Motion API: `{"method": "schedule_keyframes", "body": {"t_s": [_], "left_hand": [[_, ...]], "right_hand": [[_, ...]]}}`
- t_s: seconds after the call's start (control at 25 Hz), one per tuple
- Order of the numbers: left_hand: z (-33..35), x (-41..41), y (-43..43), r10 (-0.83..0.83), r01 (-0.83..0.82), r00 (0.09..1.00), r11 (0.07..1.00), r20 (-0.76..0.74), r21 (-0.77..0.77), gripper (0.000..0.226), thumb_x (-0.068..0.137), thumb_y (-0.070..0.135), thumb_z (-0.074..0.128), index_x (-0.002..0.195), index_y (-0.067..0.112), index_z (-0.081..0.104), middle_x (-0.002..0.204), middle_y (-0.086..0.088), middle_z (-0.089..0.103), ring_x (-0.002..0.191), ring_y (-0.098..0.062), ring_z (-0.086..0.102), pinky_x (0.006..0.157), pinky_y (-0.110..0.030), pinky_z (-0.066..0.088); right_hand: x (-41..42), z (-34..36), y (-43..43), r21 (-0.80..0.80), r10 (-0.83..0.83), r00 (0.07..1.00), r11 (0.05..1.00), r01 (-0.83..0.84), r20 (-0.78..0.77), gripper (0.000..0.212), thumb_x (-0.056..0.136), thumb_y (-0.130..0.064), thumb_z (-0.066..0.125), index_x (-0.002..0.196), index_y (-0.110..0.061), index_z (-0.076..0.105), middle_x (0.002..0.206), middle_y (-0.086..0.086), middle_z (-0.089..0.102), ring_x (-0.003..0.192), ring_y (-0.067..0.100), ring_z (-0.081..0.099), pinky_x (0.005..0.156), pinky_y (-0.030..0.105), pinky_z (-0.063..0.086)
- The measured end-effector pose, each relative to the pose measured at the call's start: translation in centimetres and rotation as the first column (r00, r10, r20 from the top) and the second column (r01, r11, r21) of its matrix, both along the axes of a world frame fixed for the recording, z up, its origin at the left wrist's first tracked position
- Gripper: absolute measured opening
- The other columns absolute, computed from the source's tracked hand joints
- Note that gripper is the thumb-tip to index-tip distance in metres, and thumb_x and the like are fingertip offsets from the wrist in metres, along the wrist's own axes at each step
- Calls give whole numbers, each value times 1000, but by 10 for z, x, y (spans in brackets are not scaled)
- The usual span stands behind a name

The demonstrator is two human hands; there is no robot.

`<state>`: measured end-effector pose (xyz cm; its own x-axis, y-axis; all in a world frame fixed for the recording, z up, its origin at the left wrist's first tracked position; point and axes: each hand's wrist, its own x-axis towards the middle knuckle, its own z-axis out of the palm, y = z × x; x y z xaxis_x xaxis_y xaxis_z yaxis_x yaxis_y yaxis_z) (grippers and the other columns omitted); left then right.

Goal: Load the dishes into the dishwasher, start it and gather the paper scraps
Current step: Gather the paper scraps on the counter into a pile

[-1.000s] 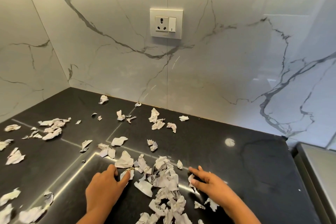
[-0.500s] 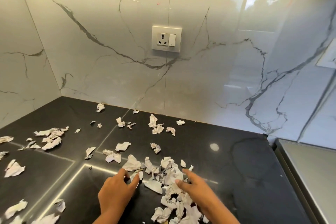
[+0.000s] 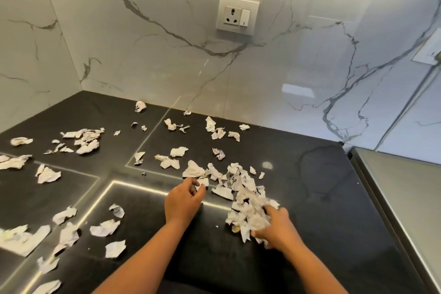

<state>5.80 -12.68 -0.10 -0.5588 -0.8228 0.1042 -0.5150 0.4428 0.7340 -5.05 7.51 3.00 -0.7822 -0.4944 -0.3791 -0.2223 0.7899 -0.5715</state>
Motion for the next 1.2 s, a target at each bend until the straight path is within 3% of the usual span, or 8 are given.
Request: {"method": "schedule_keyframes", "body": {"t_s": [0.16,0.32,0.4,0.56,0.8,0.92,1.0,1.2], "left_hand": [[-2,21,12,-75,85,986,995,-152,56,8,86,27,61,82,21,60,69,6,61,62,-9,54,56,-21,41],[-14,37,10,-33,47,955,998,-296,40,11,80,27,68,87,20,62,87,8,60,81,-9,54,71,-25,45],[-19,44,11,-109,91,963,992,-247,-86,28,74,40,67,94,22,62,97,11,56,95,-6,47,81,-20,39],[-22,46,21,-318,305,948,910,-1,-282,38,72,45,62,107,30,63,113,12,52,110,-6,42,91,-17,32],[-20,58,13,139,-147,943,989,-303,-4,27,82,7,60,108,11,64,117,0,55,112,-14,43,100,-23,34],[-16,69,15,169,-155,937,985,-305,71,26,82,8,62,108,11,64,127,0,48,123,-12,38,99,-8,20],[-13,72,17,149,-122,947,986,-286,110,22,84,9,60,105,11,66,127,2,48,123,-8,36,100,-7,20],[-6,83,12,129,-75,946,979,-296,187,21,83,6,56,100,9,68,106,7,59,101,5,47,93,-9,34]], "right_hand": [[20,0,-47,-280,48,999,959,-48,-8,67,72,-3,72,132,-16,46,127,6,48,88,21,65,74,34,58],[12,3,-42,-385,-162,981,916,109,-108,53,68,3,73,117,-12,59,114,9,55,78,22,64,71,43,57],[15,0,-32,-280,-181,982,947,161,-47,45,69,3,73,110,-6,59,100,11,58,68,20,62,63,37,58],[57,-13,-55,-222,131,989,969,-112,73,40,70,6,72,105,-7,58,80,6,57,59,11,59,56,21,55],[89,-37,-91,-458,344,918,796,-396,-196,61,73,0,69,125,-25,48,108,-3,53,82,6,54,73,13,47],[95,-55,-87,-352,423,749,692,-631,-510,35,76,-9,62,109,-19,63,102,-8,57,93,0,50,84,6,37],[93,-55,-94,-256,493,647,644,-721,-582,24,76,-14,56,98,-16,65,96,-4,57,88,8,52,76,13,39],[88,-46,-127,23,504,539,744,-667,-675,28,90,-31,45,116,-25,55,101,-5,60,79,20,64,53,28,38]]}}
